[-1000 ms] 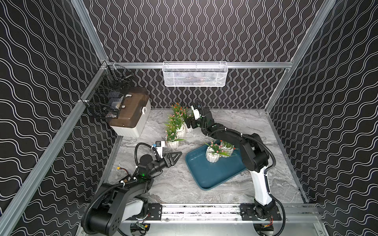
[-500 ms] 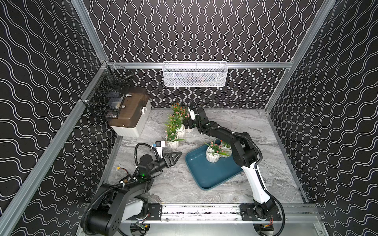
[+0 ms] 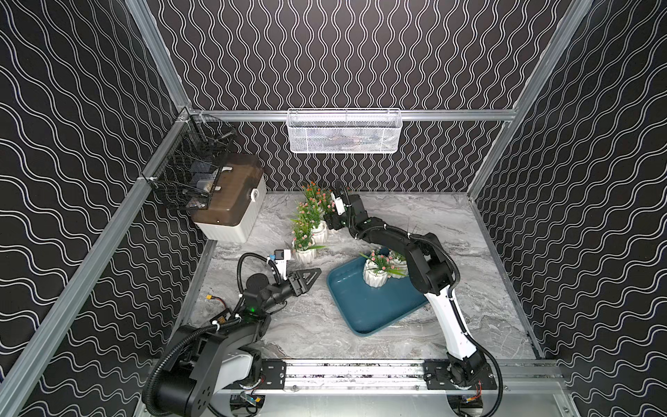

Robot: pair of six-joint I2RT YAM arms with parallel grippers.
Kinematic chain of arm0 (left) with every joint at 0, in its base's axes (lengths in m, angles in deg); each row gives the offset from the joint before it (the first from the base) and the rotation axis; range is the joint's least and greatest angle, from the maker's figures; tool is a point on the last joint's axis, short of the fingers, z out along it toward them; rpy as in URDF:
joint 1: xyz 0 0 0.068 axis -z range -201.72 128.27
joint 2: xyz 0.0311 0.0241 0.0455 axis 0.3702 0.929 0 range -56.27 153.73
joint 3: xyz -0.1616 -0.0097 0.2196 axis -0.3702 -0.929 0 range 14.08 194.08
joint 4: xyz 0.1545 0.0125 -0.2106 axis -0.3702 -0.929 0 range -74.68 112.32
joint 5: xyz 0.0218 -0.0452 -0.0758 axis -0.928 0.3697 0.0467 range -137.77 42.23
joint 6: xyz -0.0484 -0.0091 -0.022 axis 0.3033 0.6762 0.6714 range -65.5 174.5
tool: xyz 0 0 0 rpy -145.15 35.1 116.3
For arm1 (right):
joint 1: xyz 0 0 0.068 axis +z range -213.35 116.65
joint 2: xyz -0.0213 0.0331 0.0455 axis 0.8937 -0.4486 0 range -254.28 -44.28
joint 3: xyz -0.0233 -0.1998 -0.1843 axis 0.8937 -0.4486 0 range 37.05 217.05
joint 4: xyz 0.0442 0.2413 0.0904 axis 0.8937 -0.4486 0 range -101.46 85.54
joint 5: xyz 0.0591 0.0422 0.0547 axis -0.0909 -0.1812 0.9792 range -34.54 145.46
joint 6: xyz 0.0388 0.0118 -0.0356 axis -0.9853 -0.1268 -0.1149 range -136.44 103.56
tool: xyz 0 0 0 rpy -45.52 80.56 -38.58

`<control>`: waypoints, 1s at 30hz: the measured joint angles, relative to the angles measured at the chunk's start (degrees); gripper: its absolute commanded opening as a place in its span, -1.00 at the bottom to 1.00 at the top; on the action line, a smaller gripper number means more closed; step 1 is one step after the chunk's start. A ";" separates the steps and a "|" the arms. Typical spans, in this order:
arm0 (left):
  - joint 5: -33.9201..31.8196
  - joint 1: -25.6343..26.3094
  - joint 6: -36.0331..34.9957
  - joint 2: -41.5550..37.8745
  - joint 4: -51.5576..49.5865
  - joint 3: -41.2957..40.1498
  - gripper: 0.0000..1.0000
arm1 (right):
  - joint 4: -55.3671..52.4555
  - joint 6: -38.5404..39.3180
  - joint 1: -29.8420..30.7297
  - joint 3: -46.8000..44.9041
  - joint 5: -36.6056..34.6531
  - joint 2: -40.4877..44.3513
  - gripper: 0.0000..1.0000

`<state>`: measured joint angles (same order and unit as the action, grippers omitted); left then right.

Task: Put the potted gypsophila into the storage box
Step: Pick up the baby's breath potted plant from the center of the board.

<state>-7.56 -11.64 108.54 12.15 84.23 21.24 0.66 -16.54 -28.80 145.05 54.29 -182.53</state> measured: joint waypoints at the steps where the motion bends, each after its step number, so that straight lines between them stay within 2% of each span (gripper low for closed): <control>1: 0.02 0.00 0.00 0.00 0.00 0.00 0.40 | -0.02 0.11 0.00 -0.35 0.00 0.26 0.56; 20: 0.00 0.00 0.00 -0.70 -0.02 -0.11 0.40 | 0.31 0.94 -0.33 -15.98 -2.43 14.12 0.54; 30: -0.04 0.00 0.00 -1.27 -0.04 -0.35 0.40 | 1.70 0.50 -0.81 -19.71 -1.03 16.59 0.53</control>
<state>-7.61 -11.64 108.54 10.88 84.19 20.89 2.37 -16.04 -29.61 125.34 53.26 -165.94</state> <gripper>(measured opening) 0.700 0.847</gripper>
